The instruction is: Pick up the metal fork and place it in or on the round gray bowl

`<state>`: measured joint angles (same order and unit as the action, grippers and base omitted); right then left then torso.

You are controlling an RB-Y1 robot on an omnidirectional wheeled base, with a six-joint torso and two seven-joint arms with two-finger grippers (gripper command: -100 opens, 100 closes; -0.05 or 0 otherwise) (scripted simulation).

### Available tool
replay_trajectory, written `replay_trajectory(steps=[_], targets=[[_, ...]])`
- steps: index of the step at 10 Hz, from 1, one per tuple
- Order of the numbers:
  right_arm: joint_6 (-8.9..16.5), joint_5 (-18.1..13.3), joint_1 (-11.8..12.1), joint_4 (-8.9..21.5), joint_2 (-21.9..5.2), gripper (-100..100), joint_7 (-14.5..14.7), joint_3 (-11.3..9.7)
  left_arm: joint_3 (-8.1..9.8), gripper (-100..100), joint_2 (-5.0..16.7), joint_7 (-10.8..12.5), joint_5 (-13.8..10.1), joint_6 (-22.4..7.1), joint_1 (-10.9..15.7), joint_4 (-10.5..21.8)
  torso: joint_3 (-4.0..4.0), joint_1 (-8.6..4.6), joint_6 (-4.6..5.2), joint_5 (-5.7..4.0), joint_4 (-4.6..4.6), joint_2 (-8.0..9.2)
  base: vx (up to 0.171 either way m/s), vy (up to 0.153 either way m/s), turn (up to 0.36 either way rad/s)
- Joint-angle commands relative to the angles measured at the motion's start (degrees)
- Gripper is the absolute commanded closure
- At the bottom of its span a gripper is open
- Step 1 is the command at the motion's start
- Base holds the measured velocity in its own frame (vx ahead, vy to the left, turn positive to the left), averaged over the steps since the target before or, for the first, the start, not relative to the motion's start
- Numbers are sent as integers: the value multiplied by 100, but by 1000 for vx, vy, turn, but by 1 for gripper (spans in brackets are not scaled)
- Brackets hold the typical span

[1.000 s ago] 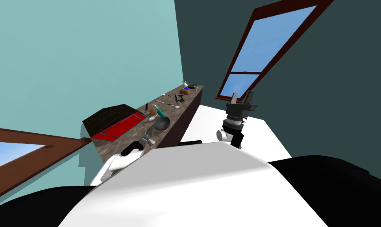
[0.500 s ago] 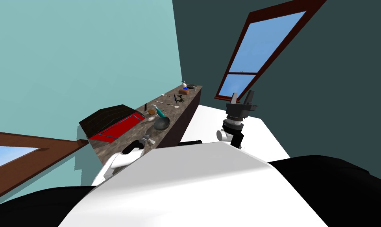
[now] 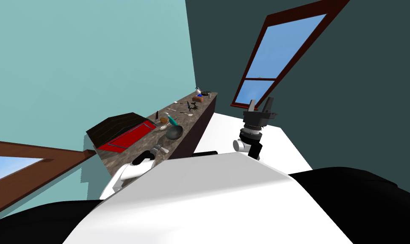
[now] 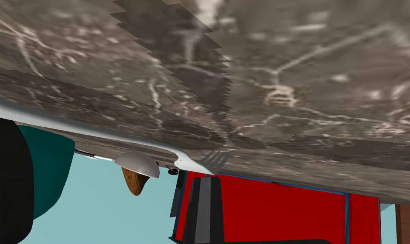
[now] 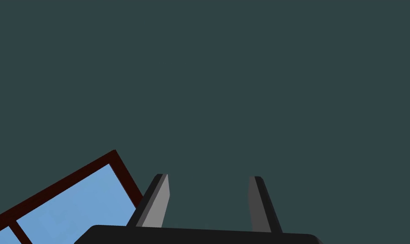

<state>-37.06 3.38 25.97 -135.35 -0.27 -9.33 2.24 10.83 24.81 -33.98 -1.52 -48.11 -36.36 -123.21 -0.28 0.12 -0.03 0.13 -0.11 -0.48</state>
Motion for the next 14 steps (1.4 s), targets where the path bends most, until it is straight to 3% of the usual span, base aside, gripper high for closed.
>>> replay_trajectory(steps=[1, 2, 3, 4, 14], targets=[[0, 0, 0, 0, 0, 0, 0, 0, 0, 100, 0, 0, 0, 0, 0, 0, 0, 0, 0, 0, 0, 0, 0, 0, 0], [0, 0, 0, 0, 0, 0, 0, 0, 1, 100, 0, 0, 0, 0, 0, 0, -2, 1, 1, 1, -1, -4, 0, 0, 0], [0, 0, 0, 0, 0, 0, 0, 0, 1, 0, 0, 0, 0, 0, 0, 0, -3, 1, 0, 1, -2, -5, 0, 0, 0], [0, 0, 0, 0, 0, 0, 0, 0, 198, -100, 41, 20, -130, -107, 6, -57, -4, 1, 0, 1, -2, -6, 11, -16, -50], [0, 0, 1, 0, 0, 0, 0, 0, 1454, -100, 98, 323, -1183, -958, -307, -73, -13, -13, 1, -3, -5, -21, 40, -36, -42]])
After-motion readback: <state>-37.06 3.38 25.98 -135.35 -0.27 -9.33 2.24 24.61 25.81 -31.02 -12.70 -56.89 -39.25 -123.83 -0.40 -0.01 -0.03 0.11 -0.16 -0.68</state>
